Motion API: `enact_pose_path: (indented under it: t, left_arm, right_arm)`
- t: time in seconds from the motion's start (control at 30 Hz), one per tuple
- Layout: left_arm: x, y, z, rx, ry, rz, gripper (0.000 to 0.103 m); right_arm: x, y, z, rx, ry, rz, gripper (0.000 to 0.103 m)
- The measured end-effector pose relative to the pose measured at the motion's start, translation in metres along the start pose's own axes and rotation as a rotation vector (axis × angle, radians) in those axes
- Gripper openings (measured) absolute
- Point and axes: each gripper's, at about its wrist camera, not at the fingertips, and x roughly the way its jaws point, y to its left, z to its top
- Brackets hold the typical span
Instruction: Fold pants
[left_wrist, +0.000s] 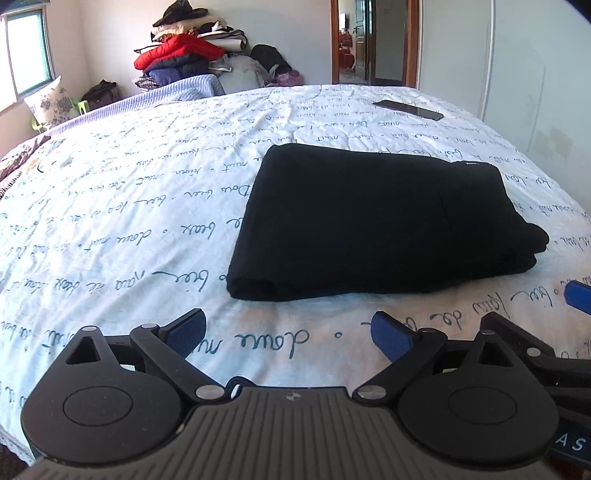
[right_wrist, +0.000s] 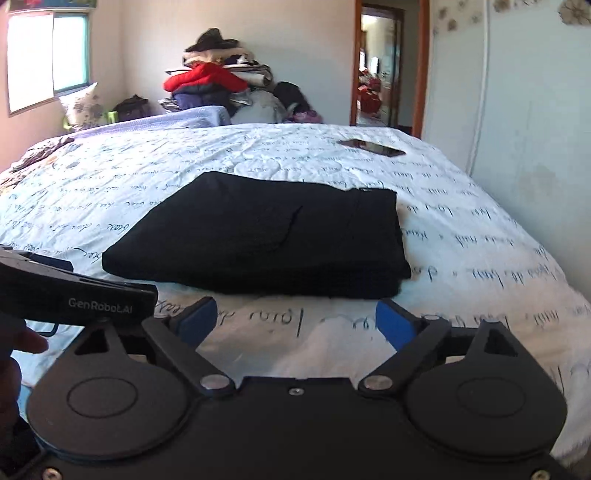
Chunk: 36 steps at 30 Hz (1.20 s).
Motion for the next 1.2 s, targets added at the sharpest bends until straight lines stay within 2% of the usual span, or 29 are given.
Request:
enact_pose_path:
  t: [0.1, 0.4, 0.5, 1.2]
  left_arm:
    - [0.001, 0.004, -0.003, -0.014, 0.020, 0.007, 0.097]
    - [0.001, 0.014, -0.006, -0.024, 0.046, 0.029, 0.097]
    - [0.003, 0.014, -0.007, -0.031, 0.061, 0.015, 0.097]
    - [0.005, 0.014, -0.007, -0.040, 0.079, 0.015, 0.098]
  right_arm:
    - [-0.001, 0.004, -0.001, -0.010, 0.009, -0.041, 0.094]
    - [-0.003, 0.001, 0.001, 0.016, 0.036, 0.004, 0.094]
    - [-0.003, 0.005, -0.001, -0.002, 0.043, 0.013, 0.094]
    - [-0.005, 0.004, -0.003, -0.003, 0.049, 0.009, 0.094]
